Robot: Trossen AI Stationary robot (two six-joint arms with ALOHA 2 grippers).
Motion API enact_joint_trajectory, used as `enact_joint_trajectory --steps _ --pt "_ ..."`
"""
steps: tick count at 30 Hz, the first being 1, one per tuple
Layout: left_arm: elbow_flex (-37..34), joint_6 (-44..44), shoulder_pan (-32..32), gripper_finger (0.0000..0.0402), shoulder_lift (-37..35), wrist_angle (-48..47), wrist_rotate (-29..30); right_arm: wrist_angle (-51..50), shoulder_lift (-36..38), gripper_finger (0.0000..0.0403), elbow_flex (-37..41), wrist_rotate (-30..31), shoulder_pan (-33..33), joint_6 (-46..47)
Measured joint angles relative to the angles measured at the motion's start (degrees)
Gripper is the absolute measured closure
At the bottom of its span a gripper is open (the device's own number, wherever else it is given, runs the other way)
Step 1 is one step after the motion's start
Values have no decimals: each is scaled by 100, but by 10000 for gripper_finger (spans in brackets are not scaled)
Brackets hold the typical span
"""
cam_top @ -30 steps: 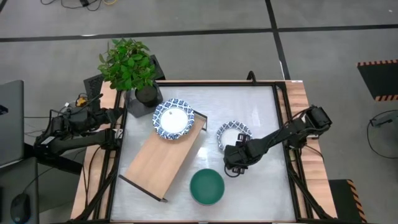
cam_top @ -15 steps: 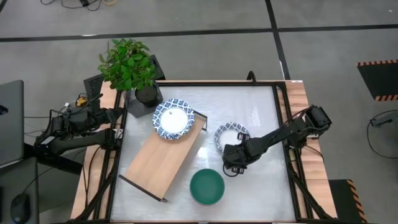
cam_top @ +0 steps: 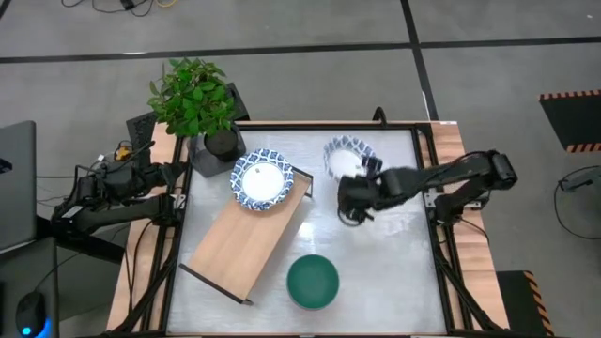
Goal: Place and stack bowls onto a shelf
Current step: Stack the white patterned bowl on the white patterned bowl on the shelf
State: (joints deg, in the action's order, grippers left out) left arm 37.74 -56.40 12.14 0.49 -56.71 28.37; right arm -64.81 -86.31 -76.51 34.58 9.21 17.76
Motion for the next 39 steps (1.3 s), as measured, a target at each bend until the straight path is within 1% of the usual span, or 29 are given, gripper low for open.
enact_joint_trajectory --steps 2,5,9,11,13,16,19,26,33,37,39 --pt "0 -35 1 159 0 0 4 280 116 383 -245 52 -154 -386" --pt "0 -42 2 159 0 0 5 927 223 383 -603 -83 -308 -1001" --pt "0 -44 0 159 0 0 16 2048 256 383 -987 -719 -329 -2058" --pt "0 -44 2 159 0 0 44 2550 186 383 -1131 -1005 -249 -2793" --pt "0 -44 1 159 0 1 63 2860 72 383 -1230 -1211 -138 -3716" --pt "0 -44 1 159 0 2 86 3335 -134 383 -1301 -1221 32 -5137" --pt "0 -44 1 159 0 2 84 3518 -351 383 -1301 -1236 80 -6096" --pt "0 -44 0 159 0 2 84 3637 -960 383 -1301 -1232 -36 -6830" --pt "0 -44 0 159 0 2 81 4022 -1313 383 -1301 -1263 -282 -7080" --pt "0 -44 0 159 -2 0 83 4079 -1349 383 -1301 -1575 -432 -7094" --pt "0 -42 0 159 -2 -2 81 4104 -1349 382 -1301 -1827 -495 -7086"
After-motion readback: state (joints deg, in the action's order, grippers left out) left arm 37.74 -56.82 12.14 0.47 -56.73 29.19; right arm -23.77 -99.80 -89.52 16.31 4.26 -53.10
